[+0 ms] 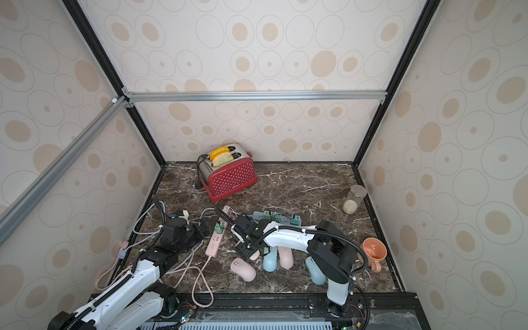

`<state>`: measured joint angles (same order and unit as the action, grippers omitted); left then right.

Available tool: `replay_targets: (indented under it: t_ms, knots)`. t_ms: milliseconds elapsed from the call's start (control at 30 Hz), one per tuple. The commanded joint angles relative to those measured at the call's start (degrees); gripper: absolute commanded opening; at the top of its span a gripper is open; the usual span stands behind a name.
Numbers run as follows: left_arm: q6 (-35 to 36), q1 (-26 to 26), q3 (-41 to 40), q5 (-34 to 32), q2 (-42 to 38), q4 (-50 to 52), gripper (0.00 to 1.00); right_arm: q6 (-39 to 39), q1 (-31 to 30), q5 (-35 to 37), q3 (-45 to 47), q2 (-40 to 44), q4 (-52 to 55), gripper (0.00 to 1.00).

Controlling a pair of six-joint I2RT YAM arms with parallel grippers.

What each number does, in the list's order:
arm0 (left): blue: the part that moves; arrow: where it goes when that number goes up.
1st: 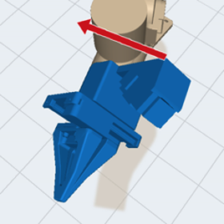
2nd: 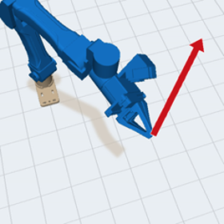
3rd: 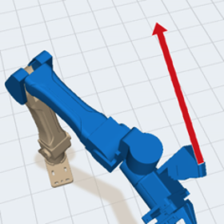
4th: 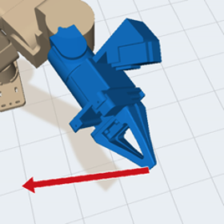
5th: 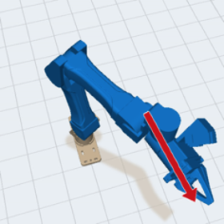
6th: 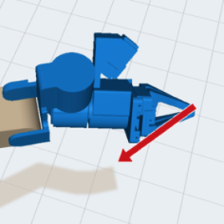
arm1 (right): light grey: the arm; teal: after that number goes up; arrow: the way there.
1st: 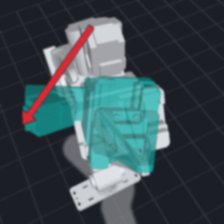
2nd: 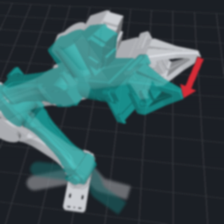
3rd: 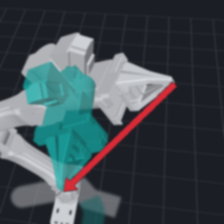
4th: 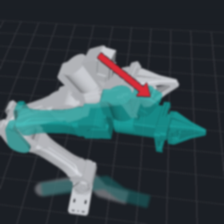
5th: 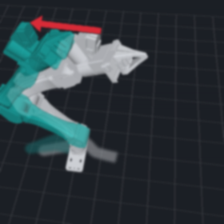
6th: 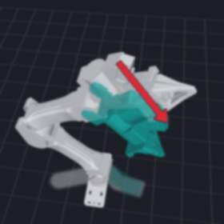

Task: Unplug the wireless mouse
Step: Pick up the mouse from the center of the board.

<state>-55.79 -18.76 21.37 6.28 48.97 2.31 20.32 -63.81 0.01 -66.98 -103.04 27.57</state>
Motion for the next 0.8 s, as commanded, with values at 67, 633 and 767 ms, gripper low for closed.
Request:
replay_targets:
  t_ms: [67, 633, 767]
  knots:
    - [-0.4, -0.4, -1.5, -0.1, -1.0, -1.2, 0.99, -3.4, -0.1, 4.6, -1.6, -0.9, 4.4, 0.75]
    - [-0.6, -0.5, -2.8, 2.5, 4.4, -5.9, 0.99, -4.0, -0.1, 1.5, -3.2, -4.5, 2.6, 0.82]
    - [-0.6, -0.5, -2.8, 2.4, 4.4, -6.2, 0.99, -4.1, -0.1, 1.6, -3.9, -5.8, 2.6, 0.79]
